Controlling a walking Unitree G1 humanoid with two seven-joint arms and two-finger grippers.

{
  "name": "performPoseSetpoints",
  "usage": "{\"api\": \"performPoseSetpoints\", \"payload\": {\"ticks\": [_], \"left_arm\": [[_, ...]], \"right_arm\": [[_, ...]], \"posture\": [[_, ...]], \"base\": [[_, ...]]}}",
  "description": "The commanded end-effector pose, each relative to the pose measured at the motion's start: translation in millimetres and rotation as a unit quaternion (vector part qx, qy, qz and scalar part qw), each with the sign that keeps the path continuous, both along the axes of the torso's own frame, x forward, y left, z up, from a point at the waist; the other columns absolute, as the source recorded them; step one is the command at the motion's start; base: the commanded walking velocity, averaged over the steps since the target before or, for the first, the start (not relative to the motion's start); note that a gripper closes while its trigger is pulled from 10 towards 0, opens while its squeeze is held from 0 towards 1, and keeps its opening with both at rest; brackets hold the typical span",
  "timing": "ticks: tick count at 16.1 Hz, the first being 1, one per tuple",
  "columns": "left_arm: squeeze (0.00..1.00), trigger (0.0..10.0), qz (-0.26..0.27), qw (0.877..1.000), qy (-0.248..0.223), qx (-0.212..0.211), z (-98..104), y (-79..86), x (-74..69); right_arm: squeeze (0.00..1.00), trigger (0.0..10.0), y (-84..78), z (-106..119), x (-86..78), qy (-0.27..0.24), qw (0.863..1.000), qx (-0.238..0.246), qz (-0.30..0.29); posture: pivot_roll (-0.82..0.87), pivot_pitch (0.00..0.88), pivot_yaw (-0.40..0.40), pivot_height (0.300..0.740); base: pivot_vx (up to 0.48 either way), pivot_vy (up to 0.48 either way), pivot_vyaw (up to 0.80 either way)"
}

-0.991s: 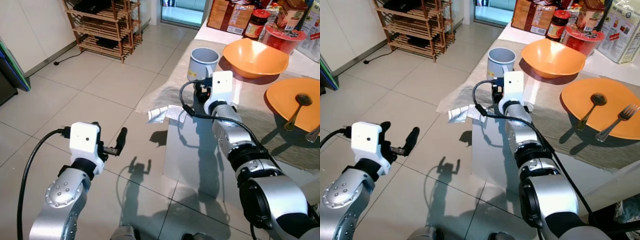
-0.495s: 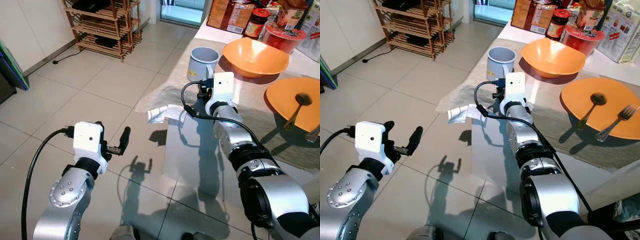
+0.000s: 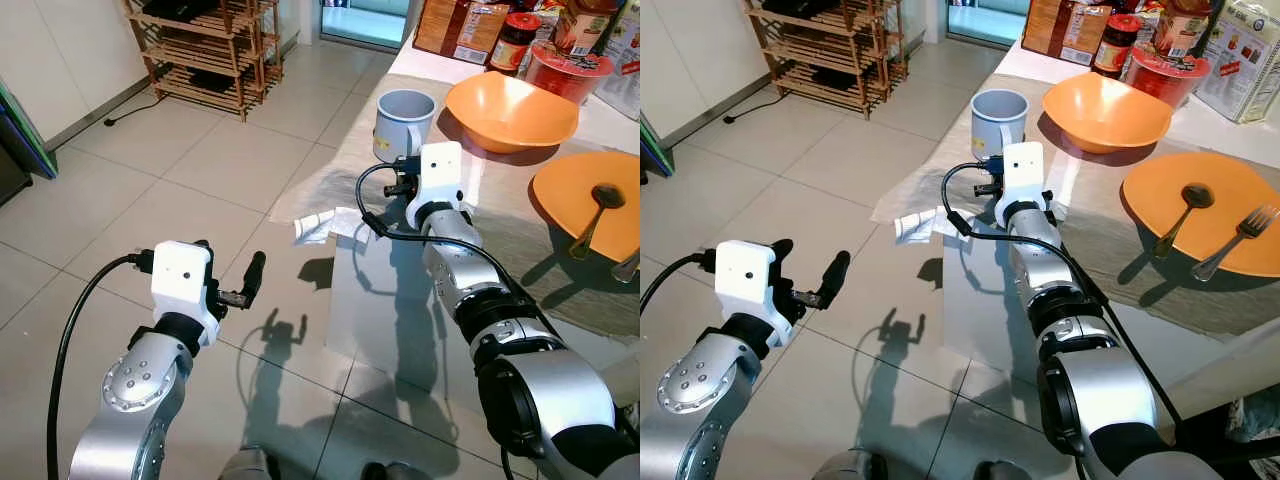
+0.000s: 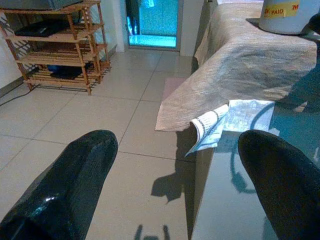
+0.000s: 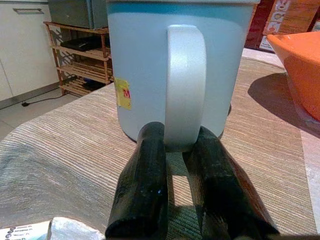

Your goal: Setting the table

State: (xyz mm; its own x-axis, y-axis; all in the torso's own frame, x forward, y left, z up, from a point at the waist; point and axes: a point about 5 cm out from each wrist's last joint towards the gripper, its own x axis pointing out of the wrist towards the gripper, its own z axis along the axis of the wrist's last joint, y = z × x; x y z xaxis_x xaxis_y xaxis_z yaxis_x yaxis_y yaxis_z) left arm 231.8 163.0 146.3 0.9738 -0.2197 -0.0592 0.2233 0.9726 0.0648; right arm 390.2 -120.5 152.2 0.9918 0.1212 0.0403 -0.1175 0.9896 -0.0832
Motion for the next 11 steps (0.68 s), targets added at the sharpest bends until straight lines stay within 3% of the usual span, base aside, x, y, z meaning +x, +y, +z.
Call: {"api": "performPoseSetpoints", "payload": {"ticks": [1,4,5,7,9,11], "left_arm": [[0.0,10.0,-0.006,1.0,-0.003,0.003,0.1,-2.1,1.2],[0.0,10.0,-0.008,1.0,-0.004,0.003,-0.2,-2.7,2.2],[0.0,10.0,-0.01,1.0,-0.004,0.003,-0.6,-3.6,3.2],[0.0,10.0,-0.01,1.0,-0.005,0.004,-1.0,-4.1,4.5],[0.0,10.0,-0.007,1.0,-0.007,0.013,-2.2,-3.6,7.7],[0.0,10.0,0.013,1.0,-0.004,0.017,-5.8,0.6,15.2]], "right_arm": [[0.0,0.0,1.4,5.6,-0.1,-0.02,1.0,0.0,0.002],[0.0,0.0,1.6,15.2,0.2,-0.052,0.999,-0.012,0.002],[0.0,0.0,1.3,27.0,-0.7,-0.092,0.995,-0.023,0.0],[0.0,0.0,1.1,35.6,-2.9,-0.125,0.992,-0.036,0.002],[0.0,0.0,-1.3,42.4,-8.0,-0.156,0.987,-0.043,0.005],[0.0,0.0,-11.7,45.1,-23.3,-0.193,0.98,-0.048,-0.007]], "posture": [[0.2,0.073,-0.014,0.736],[0.2,0.068,-0.013,0.736],[0.2,0.065,-0.012,0.736],[0.19,0.064,-0.012,0.736],[0.18,0.06,-0.016,0.736],[0.16,0.056,-0.019,0.736]], "base": [[0.0,0.0,0.0],[0.0,0.0,0.0],[0.0,0.0,0.0],[0.0,0.0,0.0],[0.0,0.0,0.0],[0.0,0.0,0.0]]}}
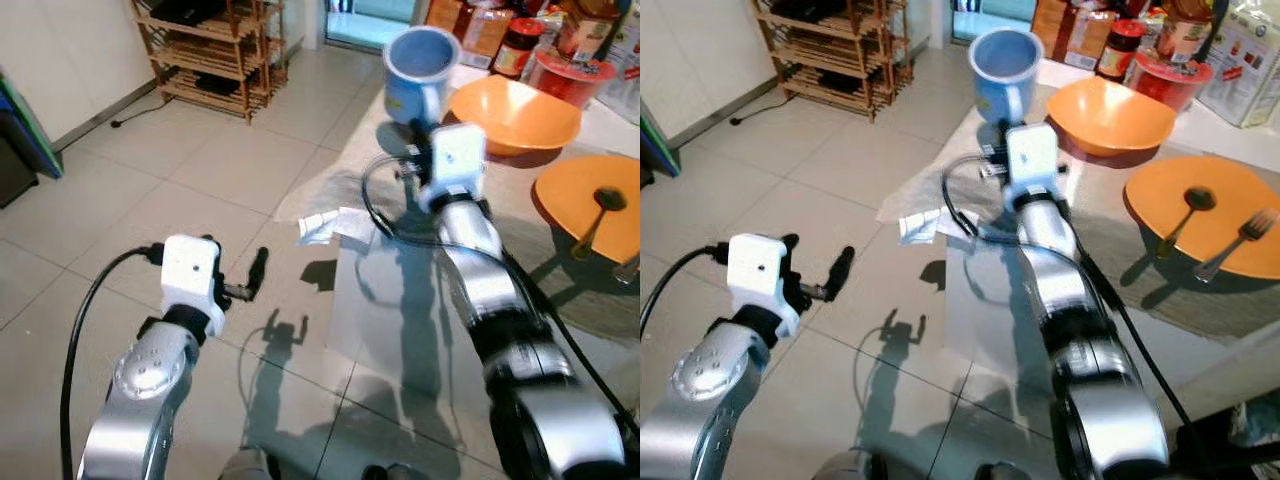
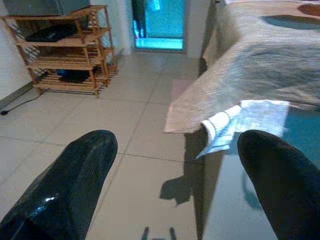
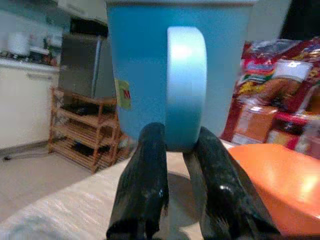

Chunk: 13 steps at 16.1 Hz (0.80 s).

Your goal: Setting the table

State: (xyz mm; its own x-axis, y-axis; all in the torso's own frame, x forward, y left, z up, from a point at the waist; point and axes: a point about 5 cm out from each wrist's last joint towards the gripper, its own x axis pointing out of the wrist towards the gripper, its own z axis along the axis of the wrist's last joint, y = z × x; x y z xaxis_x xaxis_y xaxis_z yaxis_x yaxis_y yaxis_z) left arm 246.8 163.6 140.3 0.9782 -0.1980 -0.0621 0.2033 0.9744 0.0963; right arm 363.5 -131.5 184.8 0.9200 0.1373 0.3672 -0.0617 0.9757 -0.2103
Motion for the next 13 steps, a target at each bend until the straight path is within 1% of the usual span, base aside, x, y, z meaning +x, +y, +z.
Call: {"api": "performPoseSetpoints", "payload": {"ticks": [1,3,4,5,7,8,9,11,13], "left_arm": [[0.0,10.0,0.006,1.0,0.0,0.007,-2.1,1.0,3.1],[0.0,10.0,0.005,1.0,0.0,0.004,-5.0,-0.7,7.2],[0.0,10.0,0.003,1.0,-0.001,0.0,-5.7,-2.2,8.0],[0.0,10.0,-0.003,1.0,-0.002,-0.009,-7.7,-7.4,10.4],[0.0,10.0,-0.013,1.0,-0.003,-0.02,-10.0,-13.3,14.9],[0.0,10.0,-0.018,0.999,0.0,-0.027,-11.5,-15.1,17.2],[0.0,10.0,-0.018,1.0,0.001,-0.026,-12.6,-15.5,18.0],[0.0,10.0,-0.026,0.999,0.002,-0.028,-14.2,-20.4,22.6],[0.0,10.0,-0.034,0.999,-0.006,-0.035,-11.9,-23.2,26.8]], "right_arm": [[0.0,0.0,-5.4,10.6,-9.0,-0.035,0.999,-0.007,-0.01],[0.0,0.0,-12.0,4.4,-28.6,-0.046,0.998,-0.022,-0.021],[0.0,0.0,-14.4,1.1,-34.4,-0.046,0.998,-0.027,-0.026],[0.0,0.0,-20.3,-10.9,-49.4,-0.033,0.998,-0.035,-0.037],[0.0,0.0,-22.7,-26.8,-73.7,-0.008,0.998,-0.045,-0.035],[0.0,0.0,-23.9,-41.1,-88.8,0.018,0.998,-0.052,-0.033],[0.0,0.0,-23.9,-43.6,-93.2,0.024,0.998,-0.053,-0.032],[0.0,0.0,-27.4,-51.1,-111.4,0.04,0.997,-0.053,-0.037],[0.0,0.0,-31.2,-52.5,-121.7,0.05,0.996,-0.051,-0.046]], "posture": [[0.14,0.051,-0.022,0.736],[0.1,0.04,-0.024,0.736],[0.1,0.04,-0.024,0.736],[0.08,0.031,-0.025,0.736],[0.06,0.023,-0.025,0.736],[0.04,0.019,-0.022,0.736],[0.03,0.014,-0.018,0.736],[0.01,0.007,-0.011,0.736],[0.0,0.003,-0.008,0.736]], "base": [[0.0,0.0,0.0],[0.0,0.0,0.0],[0.0,0.0,0.0],[0.0,0.0,0.0],[0.0,0.0,0.0],[0.0,0.0,0.0],[0.0,0.0,0.0],[0.0,0.0,0.0],[0.0,0.0,0.0]]}}
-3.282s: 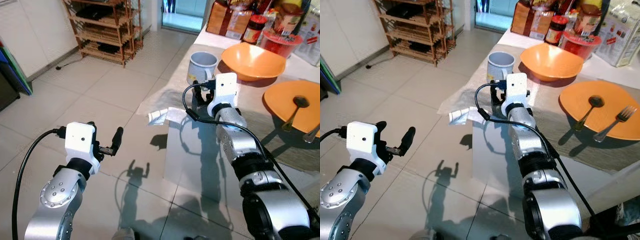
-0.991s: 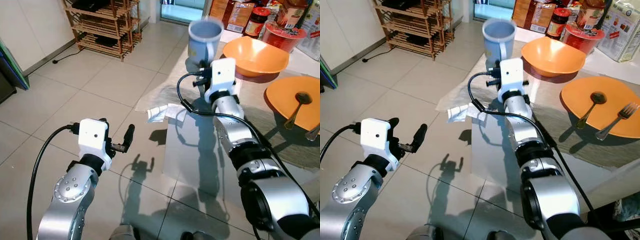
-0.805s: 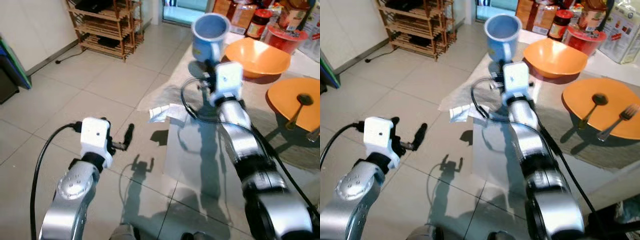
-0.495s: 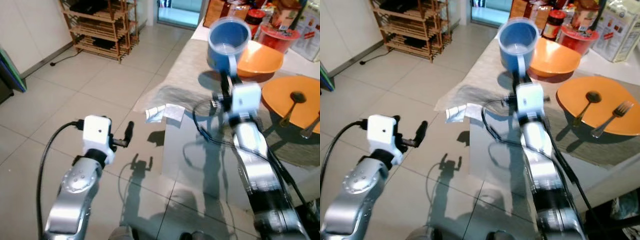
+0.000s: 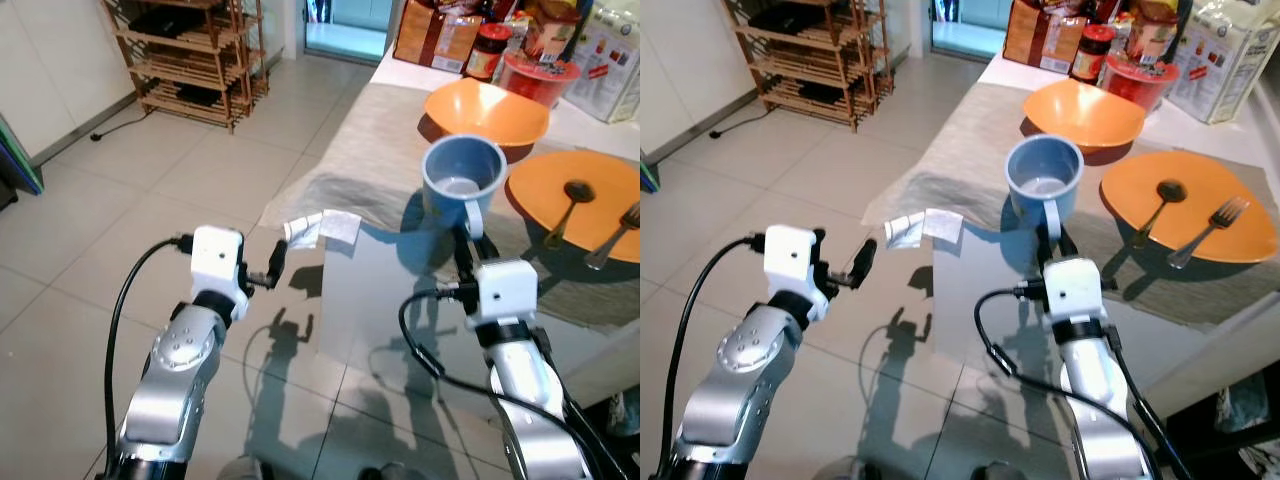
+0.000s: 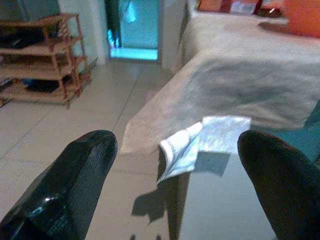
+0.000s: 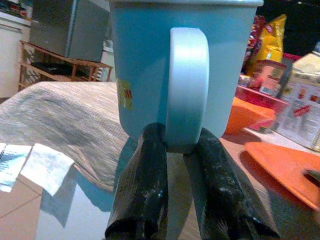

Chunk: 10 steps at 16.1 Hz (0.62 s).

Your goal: Setting the table

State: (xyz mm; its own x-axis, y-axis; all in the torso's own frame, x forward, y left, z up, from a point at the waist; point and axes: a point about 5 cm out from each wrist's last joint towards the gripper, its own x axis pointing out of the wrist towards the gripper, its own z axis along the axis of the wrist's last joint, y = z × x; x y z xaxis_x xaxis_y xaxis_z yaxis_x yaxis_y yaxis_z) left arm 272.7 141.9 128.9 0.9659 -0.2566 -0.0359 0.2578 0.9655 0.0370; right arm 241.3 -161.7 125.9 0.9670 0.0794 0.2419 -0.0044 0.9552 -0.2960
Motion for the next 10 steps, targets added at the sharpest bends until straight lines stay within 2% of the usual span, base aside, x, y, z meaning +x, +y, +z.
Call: {"api": "performPoseSetpoints", "payload": {"ticks": [1,4,8,10], "left_arm": [[0.0,10.0,-0.007,1.0,-0.001,-0.004,-0.4,-2.0,1.3],[0.0,10.0,-0.018,1.0,-0.006,-0.016,-0.1,-7.1,0.2],[0.0,10.0,-0.015,1.0,-0.011,-0.015,1.7,-5.6,1.1],[0.0,10.0,-0.014,1.0,-0.012,-0.013,1.6,-3.9,1.0]], "right_arm": [[0.0,0.0,-1.5,6.5,-0.6,-0.008,1.0,-0.005,-0.001],[0.0,0.0,-5.5,1.0,-1.0,0.012,1.0,0.005,-0.008],[0.0,0.0,-8.1,-11.1,3.4,0.053,0.998,0.035,-0.007],[0.0,0.0,-6.4,-14.4,5.0,0.062,0.997,0.037,-0.004]], "posture": [[0.0,0.003,-0.009,0.736],[0.0,0.002,-0.013,0.736],[0.01,0.002,-0.016,0.736],[0.02,0.006,-0.016,0.736]], "base": [[0.0,0.0,0.0],[0.0,0.0,0.0],[0.0,0.0,0.0],[-0.279,0.0,0.0]]}}
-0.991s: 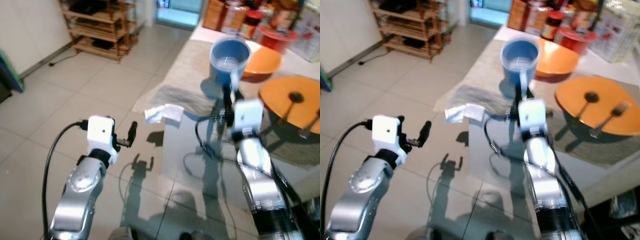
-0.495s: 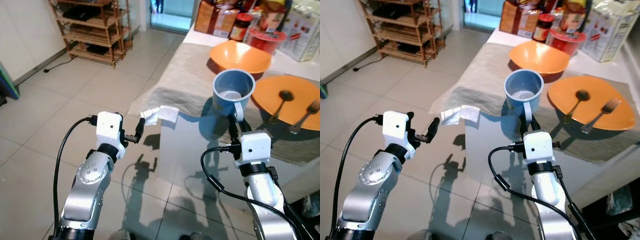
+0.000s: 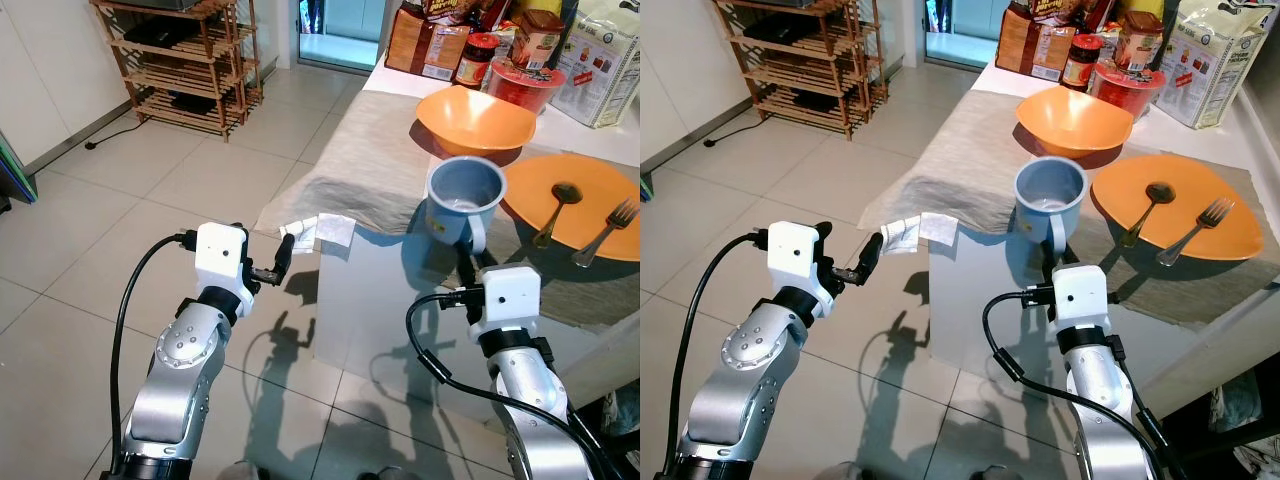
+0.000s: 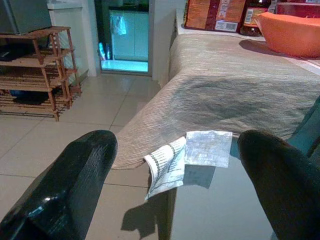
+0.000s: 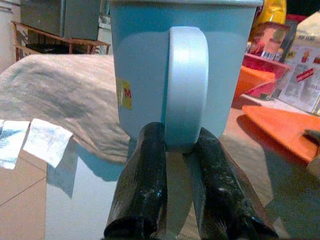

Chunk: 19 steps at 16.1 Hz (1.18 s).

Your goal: Setting the table

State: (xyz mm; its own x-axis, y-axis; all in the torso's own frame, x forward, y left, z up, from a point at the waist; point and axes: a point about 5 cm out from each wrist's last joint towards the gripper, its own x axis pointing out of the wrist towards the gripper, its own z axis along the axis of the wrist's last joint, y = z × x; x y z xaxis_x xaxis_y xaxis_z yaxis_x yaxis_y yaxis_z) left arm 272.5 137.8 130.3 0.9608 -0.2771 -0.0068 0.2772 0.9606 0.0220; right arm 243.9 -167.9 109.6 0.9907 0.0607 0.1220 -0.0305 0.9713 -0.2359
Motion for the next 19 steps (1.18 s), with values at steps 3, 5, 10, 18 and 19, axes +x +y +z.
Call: {"api": "performPoseSetpoints", "payload": {"ticks": [3,5,10,18,19], "left_arm": [[0.0,10.0,0.003,1.0,0.001,0.0,-0.3,3.4,2.9],[0.0,10.0,0.005,1.0,0.0,-0.002,-0.1,3.8,3.2],[0.0,10.0,0.005,1.0,-0.006,-0.007,2.3,4.0,7.4],[0.0,10.0,-0.006,1.0,-0.011,-0.008,3.7,1.5,7.0],[0.0,10.0,-0.008,1.0,-0.011,-0.006,3.7,1.3,7.1]], "right_arm": [[0.0,0.0,0.9,1.2,3.9,0.004,1.0,0.005,0.004],[0.0,0.0,0.9,0.6,3.6,0.005,1.0,0.004,0.005],[0.0,0.0,2.5,-0.2,7.6,0.008,1.0,0.002,0.01],[0.0,0.0,2.7,-4.3,6.7,0.017,1.0,0.007,0.011],[0.0,0.0,2.7,-4.5,6.5,0.017,1.0,0.007,0.011]], "posture": [[0.02,0.006,-0.019,0.736],[0.02,0.005,-0.02,0.736],[0.02,0.001,-0.018,0.736],[0.01,0.004,-0.015,0.736],[0.01,0.005,-0.013,0.736]], "base": [[-0.284,0.0,0.0],[-0.289,0.0,0.0],[-0.161,0.0,0.0],[0.0,0.0,-0.45],[0.0,0.0,-0.58]]}}
